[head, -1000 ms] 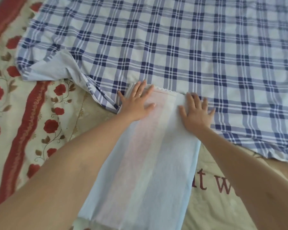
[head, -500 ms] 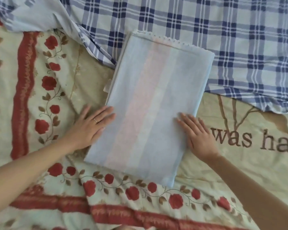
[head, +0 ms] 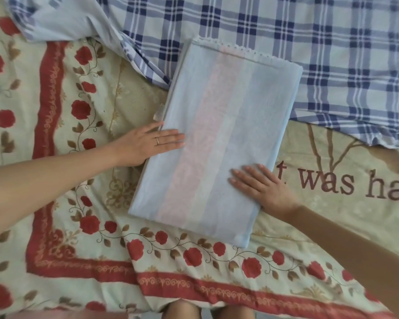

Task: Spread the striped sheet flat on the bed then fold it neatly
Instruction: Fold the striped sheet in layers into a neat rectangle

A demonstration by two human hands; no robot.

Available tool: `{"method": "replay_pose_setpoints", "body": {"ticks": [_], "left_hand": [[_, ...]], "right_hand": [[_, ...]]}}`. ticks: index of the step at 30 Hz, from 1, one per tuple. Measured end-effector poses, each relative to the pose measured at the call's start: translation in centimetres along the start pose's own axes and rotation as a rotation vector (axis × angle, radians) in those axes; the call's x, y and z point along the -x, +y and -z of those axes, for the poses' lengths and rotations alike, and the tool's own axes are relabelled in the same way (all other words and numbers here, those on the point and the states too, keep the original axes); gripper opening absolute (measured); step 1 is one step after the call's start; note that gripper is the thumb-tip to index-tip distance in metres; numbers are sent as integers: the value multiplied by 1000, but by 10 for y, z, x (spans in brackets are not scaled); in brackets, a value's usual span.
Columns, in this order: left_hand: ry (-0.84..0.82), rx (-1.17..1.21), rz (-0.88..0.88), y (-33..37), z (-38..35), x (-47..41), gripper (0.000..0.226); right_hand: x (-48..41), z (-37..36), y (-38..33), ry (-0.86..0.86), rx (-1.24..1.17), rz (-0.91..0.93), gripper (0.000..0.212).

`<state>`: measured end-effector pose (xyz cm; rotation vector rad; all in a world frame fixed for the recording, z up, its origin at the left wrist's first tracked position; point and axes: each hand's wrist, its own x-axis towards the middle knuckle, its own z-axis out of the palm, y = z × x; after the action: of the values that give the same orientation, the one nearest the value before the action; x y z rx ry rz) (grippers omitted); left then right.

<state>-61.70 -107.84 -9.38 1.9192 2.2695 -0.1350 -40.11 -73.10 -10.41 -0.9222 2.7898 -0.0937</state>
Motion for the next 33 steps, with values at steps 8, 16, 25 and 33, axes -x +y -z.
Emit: {"method": "replay_pose_setpoints", "body": {"ticks": [8,16,25,33], "left_hand": [[3,468,39,-28,58,-26,46],[259,1436,1175,-51,80,-114,29],[292,1344,1141,-11,72,-102,50],[517,1469,1318,136,93,-9,31]], "right_hand": [[-10,65,48,-143,-1127,-335,39],[-52,77,104,354,-1968,-1242,56],[-60,72,68,580,-1459,-1296,83],[-3,89,-3,444,-1489,-1204,31]]}}
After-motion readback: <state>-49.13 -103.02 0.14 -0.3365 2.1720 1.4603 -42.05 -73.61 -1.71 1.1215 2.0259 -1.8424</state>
